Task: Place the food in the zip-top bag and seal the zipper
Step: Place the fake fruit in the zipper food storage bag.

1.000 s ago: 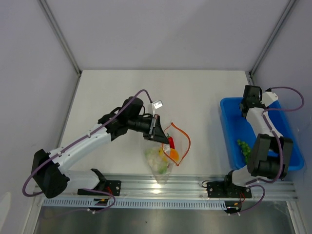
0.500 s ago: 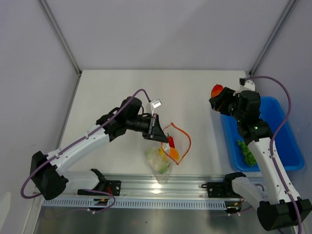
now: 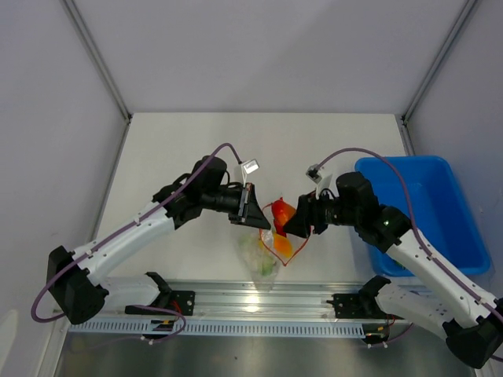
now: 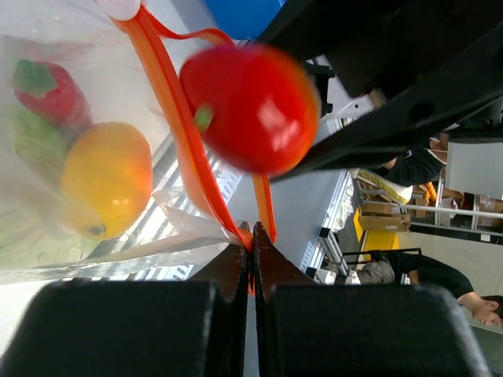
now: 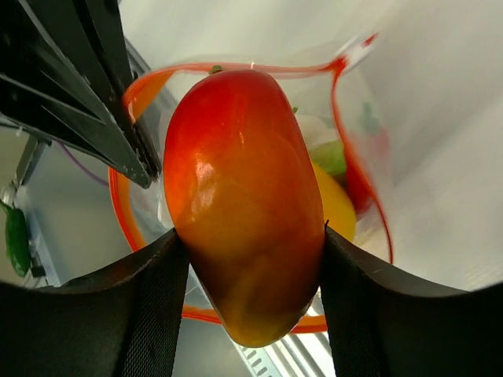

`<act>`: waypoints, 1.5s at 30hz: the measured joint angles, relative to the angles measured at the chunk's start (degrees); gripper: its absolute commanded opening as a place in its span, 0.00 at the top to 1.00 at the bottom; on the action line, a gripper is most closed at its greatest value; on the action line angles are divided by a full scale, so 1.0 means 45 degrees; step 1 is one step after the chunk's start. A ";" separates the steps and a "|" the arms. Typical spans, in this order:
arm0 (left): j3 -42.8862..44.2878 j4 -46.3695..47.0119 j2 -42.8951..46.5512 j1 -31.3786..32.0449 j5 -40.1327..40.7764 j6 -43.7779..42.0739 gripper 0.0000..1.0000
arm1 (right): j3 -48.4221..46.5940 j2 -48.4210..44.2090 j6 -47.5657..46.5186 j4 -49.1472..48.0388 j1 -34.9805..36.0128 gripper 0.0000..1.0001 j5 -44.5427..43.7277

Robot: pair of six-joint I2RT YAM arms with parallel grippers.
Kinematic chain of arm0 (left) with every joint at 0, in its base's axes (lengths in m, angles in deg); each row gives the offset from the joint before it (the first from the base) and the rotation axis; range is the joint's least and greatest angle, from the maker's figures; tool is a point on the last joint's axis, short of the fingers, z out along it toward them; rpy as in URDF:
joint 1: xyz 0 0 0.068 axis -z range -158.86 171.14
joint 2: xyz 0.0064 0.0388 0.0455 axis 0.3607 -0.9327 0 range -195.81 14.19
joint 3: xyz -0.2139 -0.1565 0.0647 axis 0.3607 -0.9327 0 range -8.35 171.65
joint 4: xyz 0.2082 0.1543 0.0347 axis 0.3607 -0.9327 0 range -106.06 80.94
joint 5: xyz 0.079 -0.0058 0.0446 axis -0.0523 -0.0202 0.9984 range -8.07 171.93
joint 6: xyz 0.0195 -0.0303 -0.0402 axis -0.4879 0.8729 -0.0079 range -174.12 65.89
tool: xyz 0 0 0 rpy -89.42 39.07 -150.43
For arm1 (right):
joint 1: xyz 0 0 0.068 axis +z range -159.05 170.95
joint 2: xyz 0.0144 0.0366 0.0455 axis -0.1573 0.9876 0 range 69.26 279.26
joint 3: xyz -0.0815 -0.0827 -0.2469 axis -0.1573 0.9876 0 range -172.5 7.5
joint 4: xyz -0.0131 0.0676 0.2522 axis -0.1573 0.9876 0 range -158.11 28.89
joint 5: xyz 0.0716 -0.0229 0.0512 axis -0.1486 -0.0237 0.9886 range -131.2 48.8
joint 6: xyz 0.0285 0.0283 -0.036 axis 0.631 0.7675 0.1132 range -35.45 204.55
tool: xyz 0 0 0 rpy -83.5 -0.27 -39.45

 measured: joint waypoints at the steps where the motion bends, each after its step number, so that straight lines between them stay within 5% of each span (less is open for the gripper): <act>1: 0.0000 -0.0005 0.0015 0.0000 0.0000 0.0000 0.99 | 0.0087 0.0073 0.0029 -0.0044 0.0316 1.00 -0.0058; 6: 0.0000 -0.0053 0.0078 0.0000 0.0010 0.0000 0.99 | 0.0398 0.0631 0.0423 -0.0078 0.1739 0.99 -0.0758; 10: 0.0000 -0.0068 0.0151 0.0000 0.0010 0.0000 1.00 | 0.0408 0.1103 0.0719 -0.0131 0.2161 0.60 -0.1360; 14: 0.0000 -0.0068 0.0189 0.0000 0.0010 0.0000 1.00 | 0.0408 0.1773 0.0947 -0.0267 0.2390 0.37 -0.2113; 15: 0.0000 -0.0068 0.0194 0.0000 0.0010 0.0000 0.99 | 0.0408 0.1919 0.0971 -0.0282 0.2438 0.21 -0.2278; 19: 0.0000 -0.0068 0.0194 0.0000 0.0010 0.0000 0.99 | 0.0374 0.2322 0.1010 -0.0257 0.2555 0.14 -0.3065; 21: 0.0000 -0.0068 0.0204 0.0000 0.0010 0.0000 1.00 | 0.0219 0.2477 0.1039 -0.0165 0.2569 0.01 -0.3497; 36: -0.0131 -0.0024 0.0253 0.0000 0.0010 0.0107 0.99 | -0.2001 0.1987 0.0884 0.0981 0.2307 0.01 -0.6266; 45: -0.0918 0.0699 0.0865 0.0000 0.0010 0.0457 1.00 | -0.2341 0.0627 0.2025 0.2254 0.0816 0.01 -0.9627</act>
